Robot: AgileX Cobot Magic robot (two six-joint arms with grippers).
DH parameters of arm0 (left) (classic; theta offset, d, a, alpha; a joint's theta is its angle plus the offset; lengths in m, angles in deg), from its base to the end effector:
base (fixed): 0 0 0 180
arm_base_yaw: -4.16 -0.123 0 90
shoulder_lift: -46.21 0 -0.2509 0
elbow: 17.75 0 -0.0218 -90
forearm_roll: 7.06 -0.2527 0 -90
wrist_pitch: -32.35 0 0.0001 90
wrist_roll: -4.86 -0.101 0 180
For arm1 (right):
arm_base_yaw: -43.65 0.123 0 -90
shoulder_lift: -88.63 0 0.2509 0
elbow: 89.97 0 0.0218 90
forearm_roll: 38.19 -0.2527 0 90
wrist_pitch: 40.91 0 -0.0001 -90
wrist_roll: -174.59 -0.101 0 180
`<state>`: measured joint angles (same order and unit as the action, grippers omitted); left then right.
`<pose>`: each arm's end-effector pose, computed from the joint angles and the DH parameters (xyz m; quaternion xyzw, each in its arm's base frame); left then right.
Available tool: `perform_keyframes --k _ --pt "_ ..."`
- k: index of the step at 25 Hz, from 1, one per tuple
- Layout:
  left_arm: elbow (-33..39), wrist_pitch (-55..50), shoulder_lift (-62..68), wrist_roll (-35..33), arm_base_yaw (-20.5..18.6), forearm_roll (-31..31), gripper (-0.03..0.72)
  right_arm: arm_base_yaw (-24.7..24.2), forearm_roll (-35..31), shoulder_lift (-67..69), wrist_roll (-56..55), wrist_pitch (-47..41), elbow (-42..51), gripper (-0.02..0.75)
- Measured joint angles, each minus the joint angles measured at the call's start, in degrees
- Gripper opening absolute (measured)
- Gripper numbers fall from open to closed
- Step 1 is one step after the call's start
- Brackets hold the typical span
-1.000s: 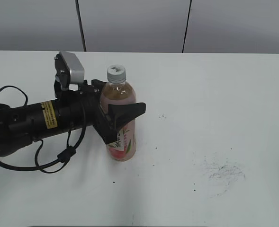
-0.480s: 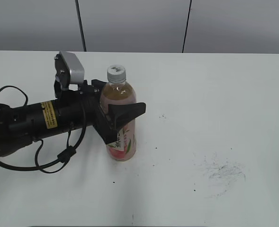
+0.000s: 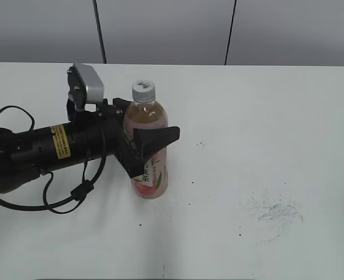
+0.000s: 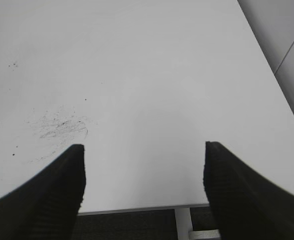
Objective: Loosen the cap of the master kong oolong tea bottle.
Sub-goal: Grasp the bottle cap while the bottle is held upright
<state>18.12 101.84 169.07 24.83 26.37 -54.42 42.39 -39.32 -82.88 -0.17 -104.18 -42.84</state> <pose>0.2706 -0.1856 0.0964 0.3791 0.6360 -0.3876 0.5492 0.0365 0.0010 0.2719 -0.0306 0.8606 -0.0190 0.5081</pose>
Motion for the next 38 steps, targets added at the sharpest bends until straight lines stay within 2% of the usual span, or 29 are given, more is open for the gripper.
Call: perform_keyframes --k 8,15,17,22,25,31,35,38 --pt "0.0 0.1 0.0 0.0 0.0 -0.1 0.445 0.0 0.0 3.2 0.0 0.3 -0.2 0.554" --pt "0.0 0.1 0.0 0.0 0.0 -0.2 0.445 0.0 -1.0 18.2 4.0 7.8 -7.9 0.554" --pt "0.0 0.1 0.0 0.0 0.0 -0.2 0.445 0.0 -5.1 25.1 5.2 10.3 -10.5 0.554" --pt "0.0 0.1 0.0 0.0 0.0 -0.2 0.445 0.6 -21.1 40.2 13.7 14.1 -17.7 0.553" --pt "0.0 0.1 0.0 0.0 0.0 -0.2 0.445 3.4 -26.6 51.2 19.0 13.2 -23.1 0.525" --pt "0.0 0.2 0.0 0.0 0.0 -0.2 0.445 11.4 -27.7 68.4 21.1 7.9 -37.3 0.489" --pt "0.0 0.2 0.0 0.0 0.0 -0.2 0.445 18.1 -24.9 78.2 20.8 5.3 -48.5 0.488" --pt "0.0 0.2 0.0 0.0 0.0 -0.2 0.445 23.8 -18.8 84.6 17.7 1.9 -58.0 0.487"
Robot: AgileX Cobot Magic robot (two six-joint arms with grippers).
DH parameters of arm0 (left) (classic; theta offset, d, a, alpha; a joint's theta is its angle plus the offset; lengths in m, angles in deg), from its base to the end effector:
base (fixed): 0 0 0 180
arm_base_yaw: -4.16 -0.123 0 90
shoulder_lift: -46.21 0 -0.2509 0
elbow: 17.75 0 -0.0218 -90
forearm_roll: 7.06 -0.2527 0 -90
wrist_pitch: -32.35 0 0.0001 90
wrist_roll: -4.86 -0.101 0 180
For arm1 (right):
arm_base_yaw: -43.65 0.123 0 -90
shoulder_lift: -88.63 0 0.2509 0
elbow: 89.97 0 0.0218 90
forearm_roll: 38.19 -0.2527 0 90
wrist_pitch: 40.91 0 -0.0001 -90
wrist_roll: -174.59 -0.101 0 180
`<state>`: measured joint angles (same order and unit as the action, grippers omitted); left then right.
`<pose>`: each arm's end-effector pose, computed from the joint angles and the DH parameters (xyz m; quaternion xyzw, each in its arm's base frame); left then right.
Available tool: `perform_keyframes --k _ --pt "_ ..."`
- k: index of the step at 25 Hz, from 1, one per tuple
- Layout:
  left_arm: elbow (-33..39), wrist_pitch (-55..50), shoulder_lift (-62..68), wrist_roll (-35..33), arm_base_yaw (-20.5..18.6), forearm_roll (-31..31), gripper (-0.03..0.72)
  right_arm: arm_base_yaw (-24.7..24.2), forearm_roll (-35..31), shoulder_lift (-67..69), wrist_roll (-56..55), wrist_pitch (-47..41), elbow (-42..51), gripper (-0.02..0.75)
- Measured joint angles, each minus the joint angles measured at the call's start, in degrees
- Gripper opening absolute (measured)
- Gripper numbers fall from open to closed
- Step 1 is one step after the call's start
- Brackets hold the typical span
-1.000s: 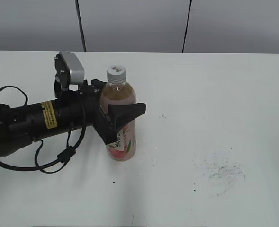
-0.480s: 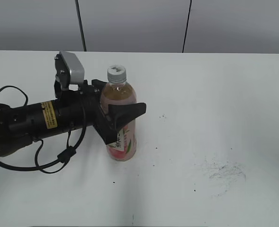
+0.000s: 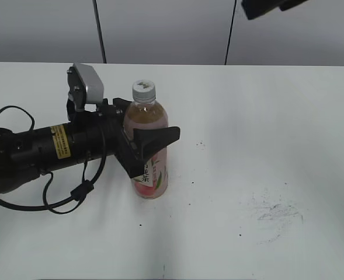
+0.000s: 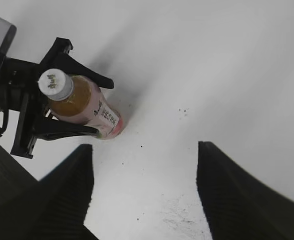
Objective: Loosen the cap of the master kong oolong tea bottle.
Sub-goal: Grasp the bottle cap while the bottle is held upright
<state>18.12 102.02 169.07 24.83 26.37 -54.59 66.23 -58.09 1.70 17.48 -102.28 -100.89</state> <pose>0.2703 -0.1858 0.0966 0.3800 0.6345 -0.3889 0.5493 0.2839 0.1508 0.3536 -0.3328 0.8748 0.1691 0.3087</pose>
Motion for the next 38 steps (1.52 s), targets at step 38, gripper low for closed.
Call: perform_keyframes --k 38 --pt "0.0 0.0 0.0 0.0 0.0 0.0 0.445 23.1 16.3 30.5 -28.2 -8.4 -23.8 0.484"
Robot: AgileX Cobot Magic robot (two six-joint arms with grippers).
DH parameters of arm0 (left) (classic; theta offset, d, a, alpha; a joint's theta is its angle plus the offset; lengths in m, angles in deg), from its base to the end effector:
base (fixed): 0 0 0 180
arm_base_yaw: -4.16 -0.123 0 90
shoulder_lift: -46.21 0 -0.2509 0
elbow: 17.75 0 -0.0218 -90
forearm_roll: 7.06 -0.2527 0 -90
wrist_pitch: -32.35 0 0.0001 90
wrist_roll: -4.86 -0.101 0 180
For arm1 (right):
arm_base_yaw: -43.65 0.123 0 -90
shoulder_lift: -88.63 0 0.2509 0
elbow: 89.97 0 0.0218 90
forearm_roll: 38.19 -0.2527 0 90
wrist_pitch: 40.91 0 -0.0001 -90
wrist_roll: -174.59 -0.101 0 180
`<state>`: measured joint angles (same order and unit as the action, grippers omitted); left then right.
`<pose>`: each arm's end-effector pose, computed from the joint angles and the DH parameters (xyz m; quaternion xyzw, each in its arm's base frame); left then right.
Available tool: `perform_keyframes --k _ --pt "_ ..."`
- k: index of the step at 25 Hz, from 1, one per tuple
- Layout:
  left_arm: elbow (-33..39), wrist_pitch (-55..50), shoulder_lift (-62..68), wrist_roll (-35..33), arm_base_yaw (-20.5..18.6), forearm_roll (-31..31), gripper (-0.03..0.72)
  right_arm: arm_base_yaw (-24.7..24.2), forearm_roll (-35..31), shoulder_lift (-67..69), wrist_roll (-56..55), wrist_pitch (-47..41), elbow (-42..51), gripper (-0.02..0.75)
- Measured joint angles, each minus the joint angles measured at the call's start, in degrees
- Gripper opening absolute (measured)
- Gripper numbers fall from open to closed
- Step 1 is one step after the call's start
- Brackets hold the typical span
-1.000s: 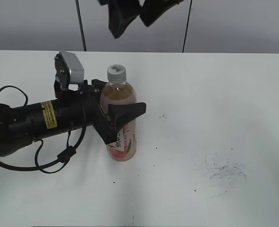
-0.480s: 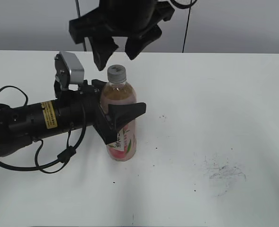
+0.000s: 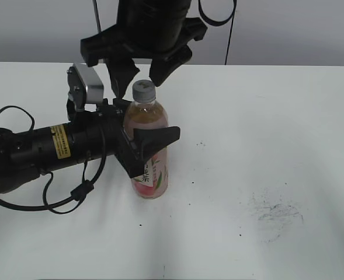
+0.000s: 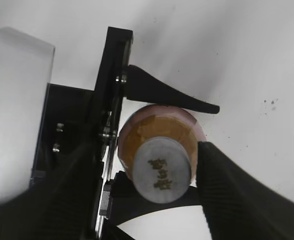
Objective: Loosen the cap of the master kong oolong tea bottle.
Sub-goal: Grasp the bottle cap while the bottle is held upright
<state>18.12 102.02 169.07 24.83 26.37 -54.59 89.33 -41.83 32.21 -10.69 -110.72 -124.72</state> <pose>0.2703 -0.1858 0.0966 0.3800 0.6345 -0.3889 0.5493 0.2945 0.3102 0.2651 -0.3342 0.9236 0.1080 0.1537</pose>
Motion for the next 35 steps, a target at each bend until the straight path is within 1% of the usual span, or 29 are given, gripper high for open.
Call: perform_keyframes --k 6,15,17,20,22,35 --pt "0.0 0.0 0.0 0.0 0.0 0.0 0.445 -0.1 0.0 0.0 -0.1 0.0 0.1 0.483" --pt "0.0 0.0 0.0 0.0 0.0 0.0 0.445 -0.3 0.2 0.0 -0.2 -0.1 2.7 0.481" --pt "0.0 0.0 0.0 0.0 0.0 0.0 0.445 -0.3 0.5 0.0 -0.2 -0.1 2.7 0.464" --pt "0.0 0.0 0.0 0.0 0.0 0.0 0.445 -0.3 0.5 0.0 -0.2 -0.1 2.7 0.419" --pt "0.0 0.0 0.0 0.0 0.0 0.0 0.445 -0.3 0.5 0.0 -0.2 -0.1 2.7 0.407" --pt "0.0 0.0 0.0 0.0 0.0 0.0 0.445 -0.3 0.5 -0.6 -0.2 -0.1 2.7 0.396"
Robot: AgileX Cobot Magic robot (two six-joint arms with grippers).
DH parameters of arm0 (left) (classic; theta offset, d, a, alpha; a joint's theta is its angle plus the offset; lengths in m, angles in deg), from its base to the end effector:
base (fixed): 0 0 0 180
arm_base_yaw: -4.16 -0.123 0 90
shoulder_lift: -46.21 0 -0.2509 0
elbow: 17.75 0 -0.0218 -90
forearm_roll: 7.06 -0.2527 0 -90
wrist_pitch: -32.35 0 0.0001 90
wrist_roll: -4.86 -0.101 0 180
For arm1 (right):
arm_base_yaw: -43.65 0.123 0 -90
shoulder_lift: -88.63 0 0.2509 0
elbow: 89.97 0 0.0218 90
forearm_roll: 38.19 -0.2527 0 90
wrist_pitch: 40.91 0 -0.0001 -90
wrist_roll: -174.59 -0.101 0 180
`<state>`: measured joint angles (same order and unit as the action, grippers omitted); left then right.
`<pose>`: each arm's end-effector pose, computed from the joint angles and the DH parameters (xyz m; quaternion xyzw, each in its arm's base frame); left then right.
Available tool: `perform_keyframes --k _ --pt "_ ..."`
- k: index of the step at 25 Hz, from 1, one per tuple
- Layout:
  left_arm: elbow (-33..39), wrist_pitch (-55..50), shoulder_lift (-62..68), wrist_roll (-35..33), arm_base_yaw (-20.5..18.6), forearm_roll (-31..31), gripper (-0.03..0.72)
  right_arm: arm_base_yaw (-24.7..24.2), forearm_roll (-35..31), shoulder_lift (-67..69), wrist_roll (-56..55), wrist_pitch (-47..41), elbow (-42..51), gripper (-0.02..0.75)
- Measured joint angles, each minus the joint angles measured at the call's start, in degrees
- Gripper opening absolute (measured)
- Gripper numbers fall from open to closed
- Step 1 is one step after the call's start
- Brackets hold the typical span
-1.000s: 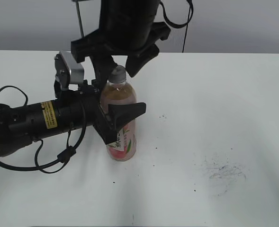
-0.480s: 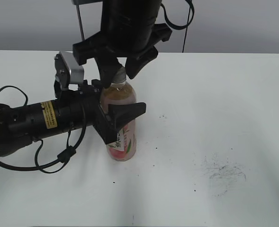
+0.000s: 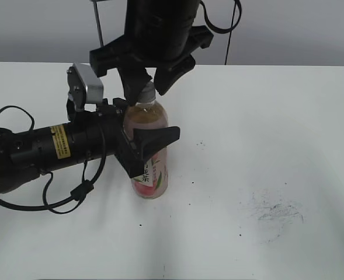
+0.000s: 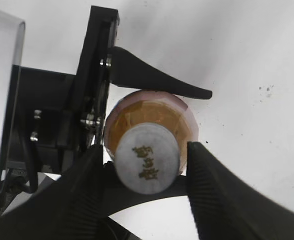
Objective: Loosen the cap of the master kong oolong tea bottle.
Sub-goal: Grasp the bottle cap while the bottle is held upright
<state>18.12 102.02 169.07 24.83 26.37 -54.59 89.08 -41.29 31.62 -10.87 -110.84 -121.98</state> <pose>0.2703 -0.1858 0.0966 0.3800 0.6345 -0.3889 0.5493 0.2929 0.3047 0.2556 -0.3323 0.9281 0.0952 0.1383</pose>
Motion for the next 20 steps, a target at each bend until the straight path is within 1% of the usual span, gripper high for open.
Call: perform_keyframes --k 2,5,8,13,15,20 --pt "0.0 0.0 0.0 0.0 0.0 0.0 0.445 0.0 0.0 0.0 0.0 0.0 0.0 0.365" --pt "0.0 0.0 0.0 0.0 0.0 -0.1 0.445 0.0 0.1 -0.1 0.1 0.0 0.0 0.275" --pt "0.0 0.0 0.0 0.0 0.0 -0.2 0.445 0.0 0.1 -0.3 1.3 -0.1 0.0 0.275" --pt "0.0 0.0 0.0 -0.1 0.1 -0.2 0.445 -0.1 0.1 -0.5 7.4 -0.1 0.3 0.275" --pt "0.0 0.0 0.0 -0.1 0.1 -0.2 0.445 -0.1 0.1 -0.5 11.3 -0.1 0.3 0.275" --pt "0.0 0.0 0.0 -0.3 0.1 -0.2 0.445 -0.2 0.0 -0.7 25.7 0.0 0.3 0.274"
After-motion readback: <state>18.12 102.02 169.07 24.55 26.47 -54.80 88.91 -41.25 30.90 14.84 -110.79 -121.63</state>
